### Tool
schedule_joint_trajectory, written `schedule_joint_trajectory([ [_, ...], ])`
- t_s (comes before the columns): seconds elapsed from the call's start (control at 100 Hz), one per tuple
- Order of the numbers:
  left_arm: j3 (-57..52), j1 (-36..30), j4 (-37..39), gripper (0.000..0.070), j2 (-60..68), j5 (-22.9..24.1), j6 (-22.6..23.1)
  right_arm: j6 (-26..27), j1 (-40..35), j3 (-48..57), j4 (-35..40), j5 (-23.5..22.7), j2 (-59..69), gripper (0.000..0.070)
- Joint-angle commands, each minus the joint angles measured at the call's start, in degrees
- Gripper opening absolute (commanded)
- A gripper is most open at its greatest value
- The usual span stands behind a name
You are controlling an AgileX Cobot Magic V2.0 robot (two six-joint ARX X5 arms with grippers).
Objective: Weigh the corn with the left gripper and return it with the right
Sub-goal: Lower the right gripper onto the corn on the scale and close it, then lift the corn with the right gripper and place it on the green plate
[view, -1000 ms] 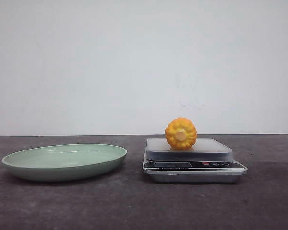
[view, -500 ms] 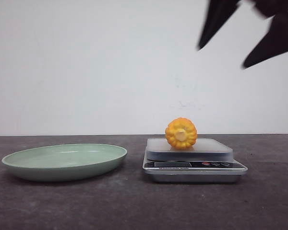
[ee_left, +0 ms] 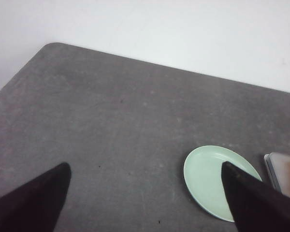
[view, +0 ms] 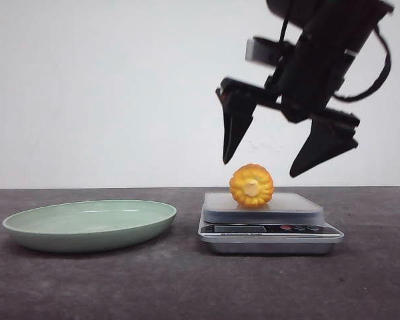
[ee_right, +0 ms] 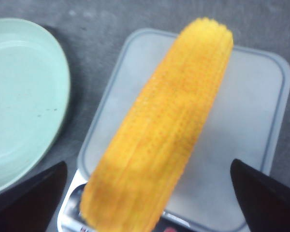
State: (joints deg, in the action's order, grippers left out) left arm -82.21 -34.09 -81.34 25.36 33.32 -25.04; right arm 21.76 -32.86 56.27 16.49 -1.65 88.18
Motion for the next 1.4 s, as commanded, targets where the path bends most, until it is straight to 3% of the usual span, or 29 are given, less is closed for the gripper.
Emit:
schedule_joint_trajectory([
  [0.0, -0.37, -0.28, -1.88, 0.0595, -0.04, -0.20, 0.66, 2.27, -0.44, 1.01, -1.09, 0.17, 1.92, 0.0684],
  [0.09, 0.50, -0.28, -1.88, 0.0595, -0.04, -0.20, 1.66, 3.21, -0.44, 1.03, -1.40, 0.20, 2.89, 0.0676],
  [0.28, 1.57, -0.28, -1.88, 0.0595, -0.07, -0.20, 1.92, 4.26, -0.44, 1.03, -1.36, 0.24, 3.54, 0.0503],
  [0.44, 1.60, -0.28, -1.88, 0.0595, -0.07, -0.11, 2.47, 4.94, -0.46, 1.03, -1.05, 0.20, 3.58, 0.0171],
  [0.59, 1.60, -0.28, -1.88, 0.0595, -0.07, -0.09, 2.51, 5.99, -0.55, 1.03, -1.36, 0.66, 3.58, 0.0000],
  [0.91, 1.60, -0.28, -1.88, 0.0595, -0.07, -0.11, 2.47, 4.07, -2.08, 3.10, -2.05, 1.66, -0.70, 0.0000],
  [1.11, 1.60, -0.28, -1.79, 0.0595, -0.07, -0.11, 1.88, -0.02, -5.95, 12.81, 3.06, -1.99, -2.34, 0.0000],
  [1.39, 1.60, -0.28, -1.57, 0.0595, -0.07, -0.11, 1.36, 1.07, -14.56, 24.83, 2.36, 3.80, 2.69, 0.0000],
])
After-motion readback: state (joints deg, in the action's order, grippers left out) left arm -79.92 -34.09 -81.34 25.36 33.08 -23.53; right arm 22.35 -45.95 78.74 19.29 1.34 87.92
